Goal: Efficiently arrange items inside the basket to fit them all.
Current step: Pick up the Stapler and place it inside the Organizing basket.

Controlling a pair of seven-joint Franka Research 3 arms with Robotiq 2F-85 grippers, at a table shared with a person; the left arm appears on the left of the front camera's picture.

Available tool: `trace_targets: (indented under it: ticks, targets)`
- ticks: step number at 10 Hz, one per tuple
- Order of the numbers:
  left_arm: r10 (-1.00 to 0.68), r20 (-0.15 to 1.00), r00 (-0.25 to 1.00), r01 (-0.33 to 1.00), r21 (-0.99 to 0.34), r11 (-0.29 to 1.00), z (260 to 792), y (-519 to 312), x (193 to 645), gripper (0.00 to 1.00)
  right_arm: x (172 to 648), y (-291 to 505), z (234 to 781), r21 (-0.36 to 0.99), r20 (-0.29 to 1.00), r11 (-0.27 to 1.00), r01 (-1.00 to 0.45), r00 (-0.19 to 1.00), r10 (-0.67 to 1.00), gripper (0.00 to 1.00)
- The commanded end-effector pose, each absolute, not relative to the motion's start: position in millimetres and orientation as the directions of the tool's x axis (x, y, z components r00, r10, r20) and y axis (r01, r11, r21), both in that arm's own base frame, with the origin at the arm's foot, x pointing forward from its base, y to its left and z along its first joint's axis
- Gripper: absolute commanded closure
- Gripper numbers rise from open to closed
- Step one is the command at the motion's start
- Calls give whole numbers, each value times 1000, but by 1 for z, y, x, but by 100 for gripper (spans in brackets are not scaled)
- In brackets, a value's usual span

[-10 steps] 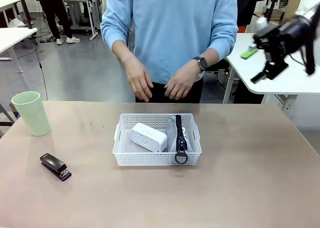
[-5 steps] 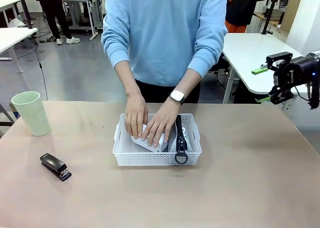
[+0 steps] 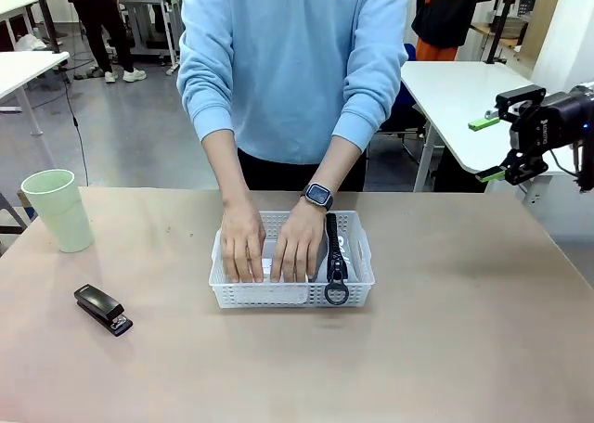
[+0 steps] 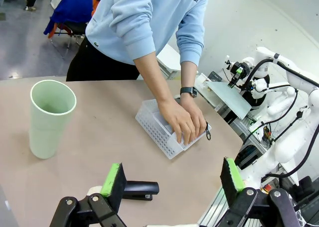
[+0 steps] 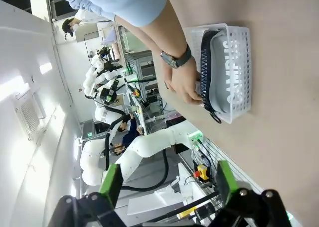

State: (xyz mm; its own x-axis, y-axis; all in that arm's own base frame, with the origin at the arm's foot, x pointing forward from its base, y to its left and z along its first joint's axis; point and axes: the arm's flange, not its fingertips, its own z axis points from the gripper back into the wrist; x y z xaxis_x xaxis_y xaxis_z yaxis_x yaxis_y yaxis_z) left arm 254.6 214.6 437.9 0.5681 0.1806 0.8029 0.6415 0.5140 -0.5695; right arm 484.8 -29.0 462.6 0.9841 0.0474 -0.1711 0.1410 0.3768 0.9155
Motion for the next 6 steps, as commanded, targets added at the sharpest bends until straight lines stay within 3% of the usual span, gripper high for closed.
trace_targets:
  ticks: [1,6]
  targets:
    - [186,817,546,657,-556,509,439,214,255,0,484,-30,464,912,-172,387,137,983,58,0]
    - [186,817,546,657,-556,509,439,214,255,0,484,-30,464,912,-172,387,137,983,58,0]
